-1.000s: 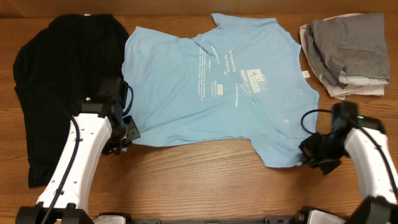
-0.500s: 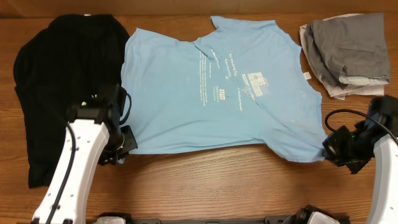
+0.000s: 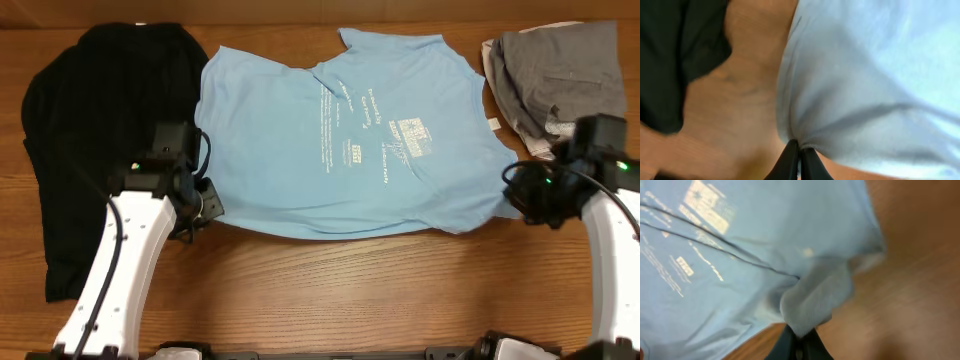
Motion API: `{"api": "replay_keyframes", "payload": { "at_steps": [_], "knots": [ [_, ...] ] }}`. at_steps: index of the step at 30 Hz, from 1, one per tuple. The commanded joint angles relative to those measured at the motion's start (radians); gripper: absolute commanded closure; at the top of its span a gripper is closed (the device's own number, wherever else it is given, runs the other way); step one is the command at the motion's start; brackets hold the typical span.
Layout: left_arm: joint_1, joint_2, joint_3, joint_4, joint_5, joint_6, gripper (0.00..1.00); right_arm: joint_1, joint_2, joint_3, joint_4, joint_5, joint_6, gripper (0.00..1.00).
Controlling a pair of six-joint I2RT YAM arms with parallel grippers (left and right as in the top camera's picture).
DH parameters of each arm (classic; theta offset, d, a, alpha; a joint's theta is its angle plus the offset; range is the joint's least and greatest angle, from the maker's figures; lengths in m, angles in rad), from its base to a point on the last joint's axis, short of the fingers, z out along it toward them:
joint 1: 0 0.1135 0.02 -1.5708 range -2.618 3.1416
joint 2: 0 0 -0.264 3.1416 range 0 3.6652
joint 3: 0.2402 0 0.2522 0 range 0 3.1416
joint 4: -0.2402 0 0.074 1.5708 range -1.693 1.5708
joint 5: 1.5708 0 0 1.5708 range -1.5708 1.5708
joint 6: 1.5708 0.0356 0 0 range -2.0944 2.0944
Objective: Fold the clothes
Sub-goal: 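Fold the bottom hem upward toward the collar with both grippers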
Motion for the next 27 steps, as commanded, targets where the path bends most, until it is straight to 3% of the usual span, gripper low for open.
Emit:
{"api": "replay_keyframes", "payload": {
  "at_steps": [1, 11, 27],
  "knots": [
    [0.010, 0.042, 0.009, 0.079, -0.048, 0.014, 0.96, 0.058, 0.049, 0.027, 0.089, -0.013, -0.009, 0.96],
    [0.013, 0.138, 0.009, 0.340, -0.106, -0.022, 0.96, 0.073, 0.157, 0.027, 0.409, -0.013, 0.013, 0.96],
    [0.026, 0.354, 0.009, 0.587, -0.123, -0.038, 0.96, 0.095, 0.287, 0.027, 0.599, -0.016, 0.005, 0.96]
  ]
}}
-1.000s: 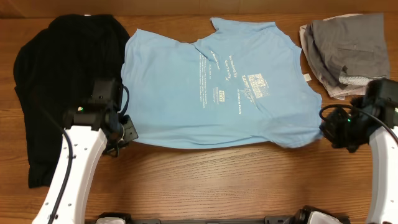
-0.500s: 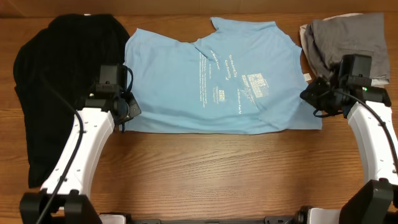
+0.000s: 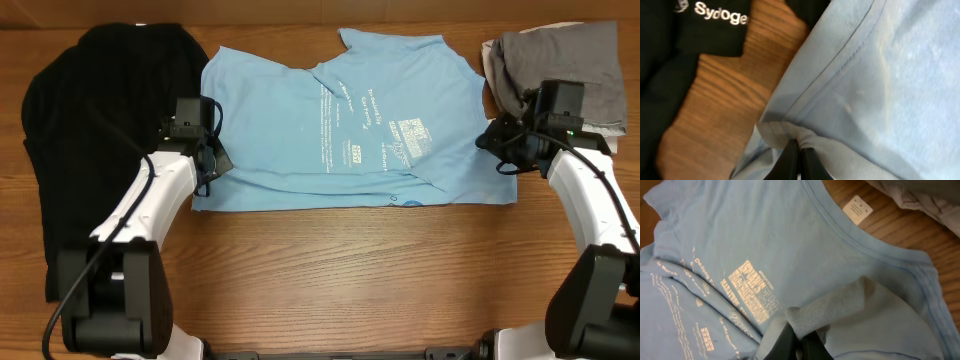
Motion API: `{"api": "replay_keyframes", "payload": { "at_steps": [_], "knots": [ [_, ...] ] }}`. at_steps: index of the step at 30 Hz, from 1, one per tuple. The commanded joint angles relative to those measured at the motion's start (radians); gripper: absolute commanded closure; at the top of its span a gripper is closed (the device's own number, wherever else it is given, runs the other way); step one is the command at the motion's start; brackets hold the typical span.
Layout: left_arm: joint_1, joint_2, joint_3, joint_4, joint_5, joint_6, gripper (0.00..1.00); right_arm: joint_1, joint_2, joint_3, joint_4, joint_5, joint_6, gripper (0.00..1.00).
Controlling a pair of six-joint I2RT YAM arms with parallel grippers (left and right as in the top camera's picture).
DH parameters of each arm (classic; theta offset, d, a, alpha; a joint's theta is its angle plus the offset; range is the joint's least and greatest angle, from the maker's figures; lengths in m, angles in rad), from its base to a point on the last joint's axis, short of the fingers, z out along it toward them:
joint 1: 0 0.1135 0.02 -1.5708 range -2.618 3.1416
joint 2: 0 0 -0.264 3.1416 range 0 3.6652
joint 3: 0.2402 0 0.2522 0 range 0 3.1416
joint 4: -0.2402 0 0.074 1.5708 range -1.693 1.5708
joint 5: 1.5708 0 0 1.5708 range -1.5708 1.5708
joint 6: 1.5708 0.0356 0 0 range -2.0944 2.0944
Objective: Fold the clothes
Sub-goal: 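Fold the bottom hem upward toward the collar with both grippers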
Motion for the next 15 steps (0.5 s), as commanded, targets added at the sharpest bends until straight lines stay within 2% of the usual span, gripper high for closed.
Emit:
{"api": "replay_keyframes", "payload": {
  "at_steps": [1, 8, 15],
  "knots": [
    [0.020, 0.032, 0.010, 0.055, -0.022, -0.010, 0.96, 0.011, 0.012, 0.026, 0.032, -0.001, -0.006, 0.96],
    [0.022, 0.073, 0.010, 0.198, -0.050, -0.010, 0.96, 0.014, 0.056, 0.026, 0.102, 0.000, -0.010, 0.96],
    [0.022, 0.097, 0.010, 0.258, -0.051, -0.010, 0.96, 0.014, 0.076, 0.026, 0.161, -0.001, -0.010, 0.96]
  ]
}}
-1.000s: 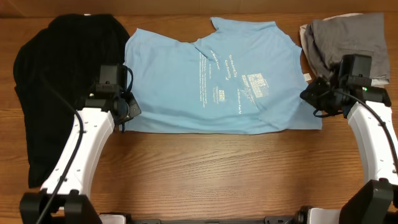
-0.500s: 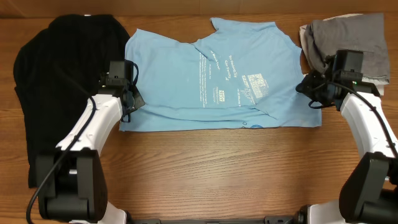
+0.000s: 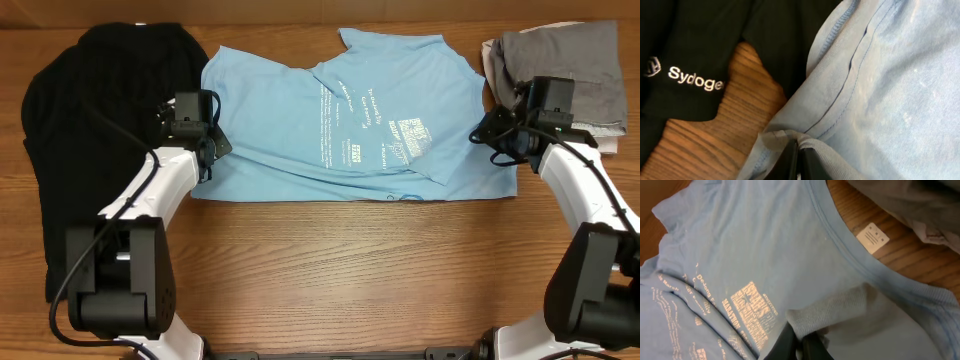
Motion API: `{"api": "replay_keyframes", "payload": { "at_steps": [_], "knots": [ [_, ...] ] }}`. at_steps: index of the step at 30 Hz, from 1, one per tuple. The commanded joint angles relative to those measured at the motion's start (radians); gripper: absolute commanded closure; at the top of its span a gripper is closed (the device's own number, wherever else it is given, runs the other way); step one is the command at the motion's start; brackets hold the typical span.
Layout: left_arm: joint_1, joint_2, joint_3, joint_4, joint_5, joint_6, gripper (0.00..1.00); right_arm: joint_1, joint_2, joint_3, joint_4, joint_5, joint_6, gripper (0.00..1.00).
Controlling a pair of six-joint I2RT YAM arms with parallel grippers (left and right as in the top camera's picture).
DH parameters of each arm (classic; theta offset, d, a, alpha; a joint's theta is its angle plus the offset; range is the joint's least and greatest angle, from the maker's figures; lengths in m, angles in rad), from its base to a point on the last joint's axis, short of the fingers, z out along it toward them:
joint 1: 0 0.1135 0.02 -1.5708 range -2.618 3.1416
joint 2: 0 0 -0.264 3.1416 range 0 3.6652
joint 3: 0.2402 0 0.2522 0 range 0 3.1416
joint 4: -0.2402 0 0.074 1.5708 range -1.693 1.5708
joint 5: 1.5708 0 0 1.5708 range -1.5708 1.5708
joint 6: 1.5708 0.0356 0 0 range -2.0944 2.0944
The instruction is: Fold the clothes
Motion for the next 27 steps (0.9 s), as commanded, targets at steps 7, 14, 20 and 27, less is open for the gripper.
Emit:
{"api": "replay_keyframes", "payload": {
  "at_steps": [7, 14, 20, 27],
  "knots": [
    [0.006, 0.021, 0.010, 0.015, -0.029, 0.002, 0.36, 0.005, 0.017, 0.026, 0.029, -0.001, -0.007, 0.48],
    [0.007, 0.020, 0.037, -0.021, -0.028, 0.105, 0.00, 0.005, -0.003, 0.045, -0.019, 0.000, -0.036, 0.00],
    [0.013, 0.020, 0.216, -0.325, -0.021, 0.133, 0.00, 0.005, -0.042, 0.184, -0.290, 0.028, -0.108, 0.00],
    [0.010, 0.020, 0.340, -0.768, 0.113, 0.074, 0.00, -0.031, -0.065, 0.249, -0.606, 0.052, -0.089, 0.00]
  ]
}}
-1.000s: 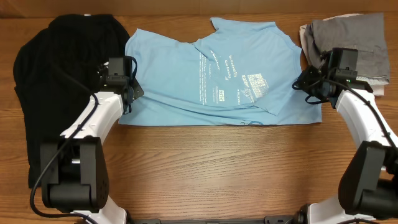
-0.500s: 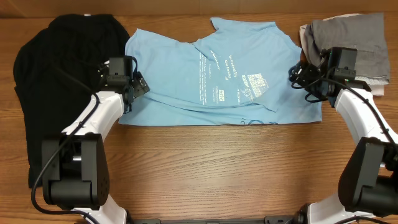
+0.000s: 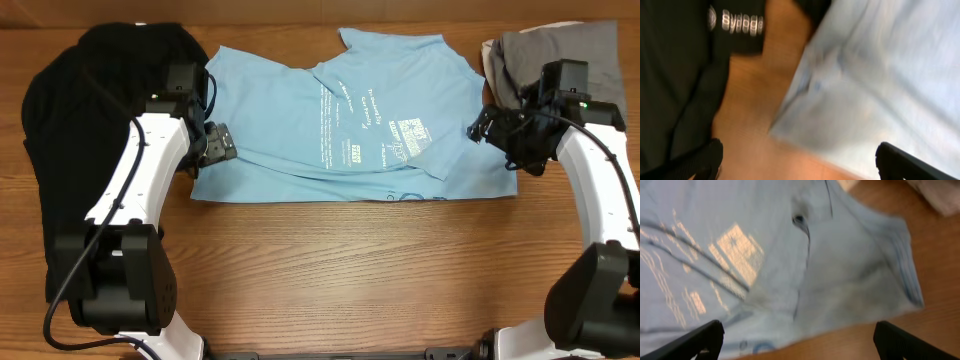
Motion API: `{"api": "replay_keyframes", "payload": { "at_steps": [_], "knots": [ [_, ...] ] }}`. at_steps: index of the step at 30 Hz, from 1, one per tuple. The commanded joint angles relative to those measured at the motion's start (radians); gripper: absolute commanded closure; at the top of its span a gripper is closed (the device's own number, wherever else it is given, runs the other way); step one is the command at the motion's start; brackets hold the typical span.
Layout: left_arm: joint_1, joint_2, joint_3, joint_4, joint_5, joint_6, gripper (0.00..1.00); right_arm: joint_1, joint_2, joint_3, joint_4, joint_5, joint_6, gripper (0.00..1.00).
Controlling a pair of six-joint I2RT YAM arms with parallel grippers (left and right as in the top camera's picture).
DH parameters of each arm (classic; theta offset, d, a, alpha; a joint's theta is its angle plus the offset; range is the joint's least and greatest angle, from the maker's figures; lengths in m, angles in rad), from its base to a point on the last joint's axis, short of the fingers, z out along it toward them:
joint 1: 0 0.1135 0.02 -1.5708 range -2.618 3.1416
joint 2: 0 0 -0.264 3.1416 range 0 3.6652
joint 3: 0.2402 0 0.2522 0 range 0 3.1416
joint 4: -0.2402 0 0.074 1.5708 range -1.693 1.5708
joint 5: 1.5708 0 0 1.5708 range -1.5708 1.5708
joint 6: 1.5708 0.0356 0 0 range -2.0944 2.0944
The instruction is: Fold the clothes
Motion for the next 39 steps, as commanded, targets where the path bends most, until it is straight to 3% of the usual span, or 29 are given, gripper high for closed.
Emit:
{"api": "replay_keyframes", "payload": {
  "at_steps": [1, 4, 12, 17, 20, 24, 28, 30, 33, 34, 36, 39],
  "knots": [
    [0.010, 0.002, -0.011, -0.097, 0.087, -0.046, 0.00, -0.034, -0.029, 0.019, -0.071, 0.019, 0.014, 0.00],
    [0.010, 0.001, -0.094, -0.087, 0.117, -0.080, 0.00, -0.056, -0.029, 0.006, -0.083, 0.019, 0.013, 0.00],
    [0.010, 0.001, -0.331, 0.205, 0.141, -0.187, 0.03, -0.058, -0.028, -0.001, -0.030, 0.019, 0.005, 0.00],
    [0.010, 0.002, -0.403, 0.355, 0.094, -0.199, 0.13, -0.045, -0.028, -0.005, -0.029, 0.019, 0.005, 0.00],
    [0.010, 0.002, -0.419, 0.382, -0.013, -0.222, 0.19, -0.036, -0.026, -0.011, -0.026, 0.019, 0.005, 0.00],
    [0.010, 0.002, -0.433, 0.423, -0.039, -0.230, 0.25, -0.034, -0.021, -0.011, -0.026, 0.019, 0.005, 0.01],
    [0.010, 0.002, -0.462, 0.463, -0.036, -0.248, 0.40, -0.034, -0.021, -0.011, -0.039, 0.051, 0.006, 0.05],
    [0.010, 0.002, -0.467, 0.461, -0.037, -0.246, 0.61, -0.034, -0.021, -0.015, -0.066, 0.111, 0.018, 0.09],
    [0.010, 0.002, -0.467, 0.462, -0.036, -0.247, 0.78, -0.036, -0.021, -0.044, -0.066, 0.128, 0.025, 0.10],
    [0.010, 0.002, -0.467, 0.462, -0.035, -0.247, 0.90, -0.038, -0.021, -0.075, -0.051, 0.131, 0.047, 0.10],
    [0.010, 0.002, -0.467, 0.461, -0.034, -0.246, 0.96, -0.037, -0.021, -0.129, -0.006, 0.129, 0.068, 0.10],
    [0.010, 0.002, -0.467, 0.462, -0.032, -0.246, 0.96, -0.037, -0.021, -0.214, 0.070, 0.103, 0.070, 0.12]
  ]
}}
